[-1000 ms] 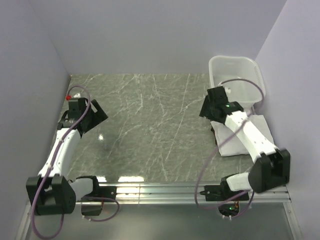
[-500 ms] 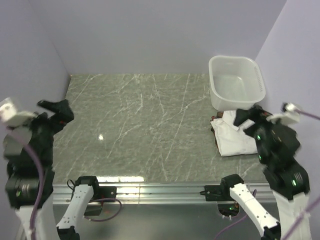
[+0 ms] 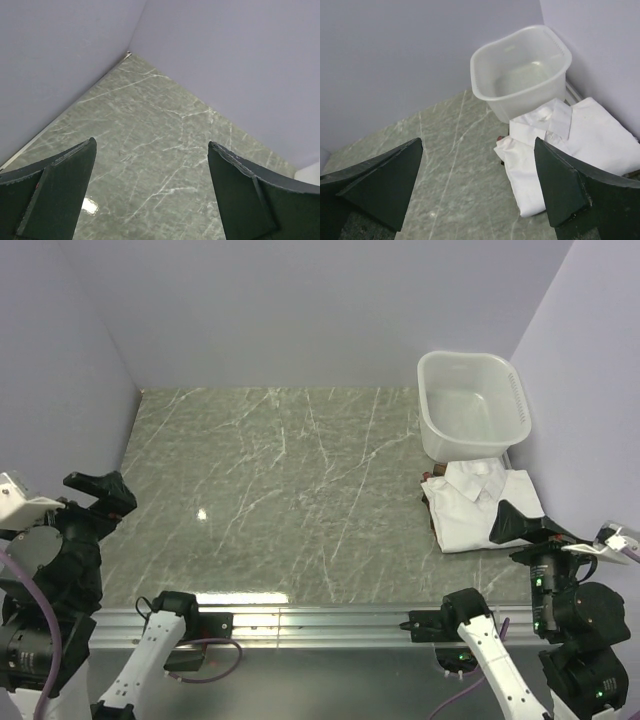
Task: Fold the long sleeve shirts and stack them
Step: Neatly place the folded shirt to the corner
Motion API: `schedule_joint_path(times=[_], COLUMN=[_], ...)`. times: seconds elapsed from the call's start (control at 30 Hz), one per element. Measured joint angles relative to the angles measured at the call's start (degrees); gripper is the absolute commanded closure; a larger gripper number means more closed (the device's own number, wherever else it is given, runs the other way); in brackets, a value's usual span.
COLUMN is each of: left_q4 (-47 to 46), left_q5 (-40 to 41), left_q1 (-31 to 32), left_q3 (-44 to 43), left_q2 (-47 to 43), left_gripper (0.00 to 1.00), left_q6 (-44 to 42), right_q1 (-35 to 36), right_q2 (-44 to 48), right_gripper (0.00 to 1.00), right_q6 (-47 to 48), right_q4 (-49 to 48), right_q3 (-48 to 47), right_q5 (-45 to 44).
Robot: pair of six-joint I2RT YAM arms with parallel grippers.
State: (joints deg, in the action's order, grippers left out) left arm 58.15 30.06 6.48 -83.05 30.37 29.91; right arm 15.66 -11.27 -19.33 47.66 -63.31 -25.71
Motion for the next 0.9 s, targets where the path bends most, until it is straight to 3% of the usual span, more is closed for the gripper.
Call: schedule_joint_path(times=[0.37, 0.9], left_q4=[-1.4, -4.9], left_q5=[3.0, 4.5], left_q1=[6.5, 7.5], left_q3=[5.9, 9.3], left_q2=[-11.0, -11.5], left_gripper=[0.01, 0.01], left_q6=[0.7, 0.7], right_q1=[0.0, 0.0], right_q2=[2.0, 5.7], right_gripper=[0.0, 0.0], right_q6=[0.8, 1.6], right_q4=[-1.4, -3.5], right_q3=[3.4, 6.5], right_q5=[0.0, -0.6])
